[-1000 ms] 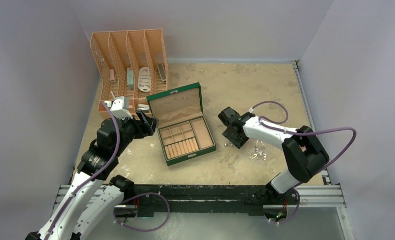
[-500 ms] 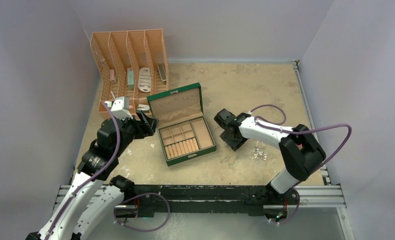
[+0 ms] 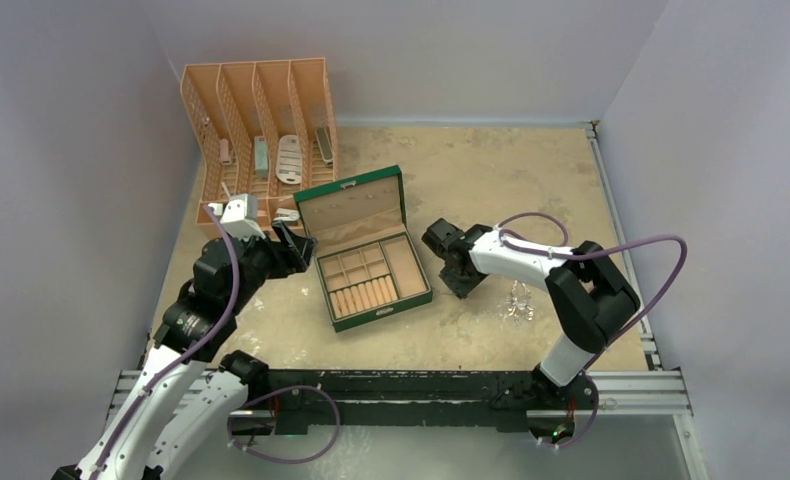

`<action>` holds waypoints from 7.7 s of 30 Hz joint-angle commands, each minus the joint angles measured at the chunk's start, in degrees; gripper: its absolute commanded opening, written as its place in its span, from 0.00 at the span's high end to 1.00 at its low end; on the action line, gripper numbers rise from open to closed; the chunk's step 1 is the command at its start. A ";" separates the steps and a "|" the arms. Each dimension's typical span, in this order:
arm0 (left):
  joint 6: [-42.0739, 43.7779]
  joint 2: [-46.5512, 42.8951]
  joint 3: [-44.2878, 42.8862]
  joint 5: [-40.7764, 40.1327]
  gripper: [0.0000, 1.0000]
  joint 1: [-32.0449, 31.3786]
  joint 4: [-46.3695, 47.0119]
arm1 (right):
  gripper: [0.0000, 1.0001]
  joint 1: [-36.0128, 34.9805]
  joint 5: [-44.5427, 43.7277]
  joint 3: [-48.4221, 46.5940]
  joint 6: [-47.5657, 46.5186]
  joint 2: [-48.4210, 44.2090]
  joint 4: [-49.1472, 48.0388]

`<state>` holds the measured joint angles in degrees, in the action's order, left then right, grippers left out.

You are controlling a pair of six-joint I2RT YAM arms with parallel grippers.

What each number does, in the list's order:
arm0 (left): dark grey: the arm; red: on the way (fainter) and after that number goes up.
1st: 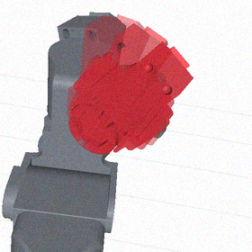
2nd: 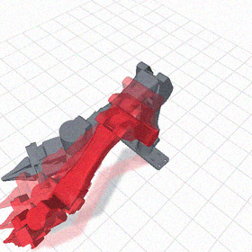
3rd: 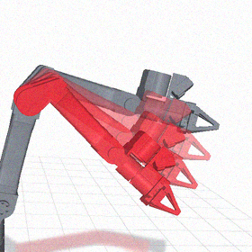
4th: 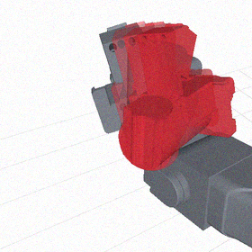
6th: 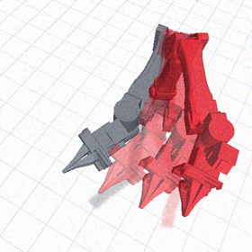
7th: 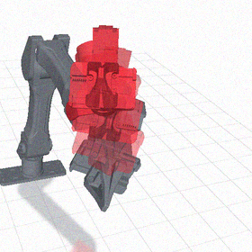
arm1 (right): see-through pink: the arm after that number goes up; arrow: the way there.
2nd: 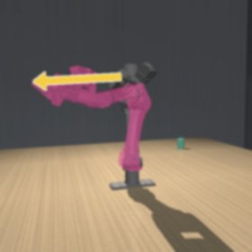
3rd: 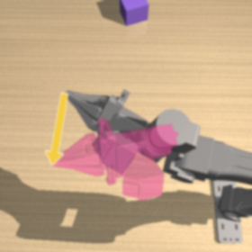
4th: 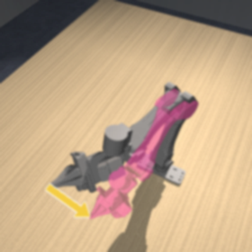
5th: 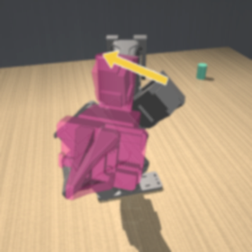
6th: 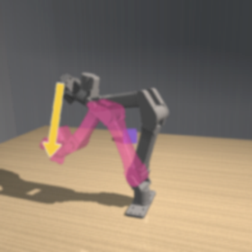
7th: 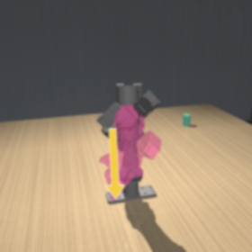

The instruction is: Organize the mixed jewelry

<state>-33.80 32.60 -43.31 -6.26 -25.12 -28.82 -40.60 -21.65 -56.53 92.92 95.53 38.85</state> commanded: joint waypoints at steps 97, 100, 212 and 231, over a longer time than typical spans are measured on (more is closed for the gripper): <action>23.81 38.86 -29.38 26.71 1.00 -9.29 9.16 | 0.29 1.14 18.40 2.19 -58.16 -34.86 -45.44; 26.33 38.86 -31.26 26.73 1.00 -8.30 5.29 | 0.33 1.14 23.52 1.34 -65.16 -31.99 -50.54; 7.08 17.58 -19.09 -13.60 0.37 -8.34 -7.83 | 0.92 -7.39 11.70 -11.76 -55.26 6.14 -62.61; 7.32 17.35 -19.61 -12.35 0.37 -8.36 -7.93 | 0.63 -7.38 13.08 -9.87 -51.95 5.36 -62.63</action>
<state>-26.02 50.59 -62.46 -19.75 -33.65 -38.39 -47.99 -7.97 -66.30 38.50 102.83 -22.81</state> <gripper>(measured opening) 0.626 0.316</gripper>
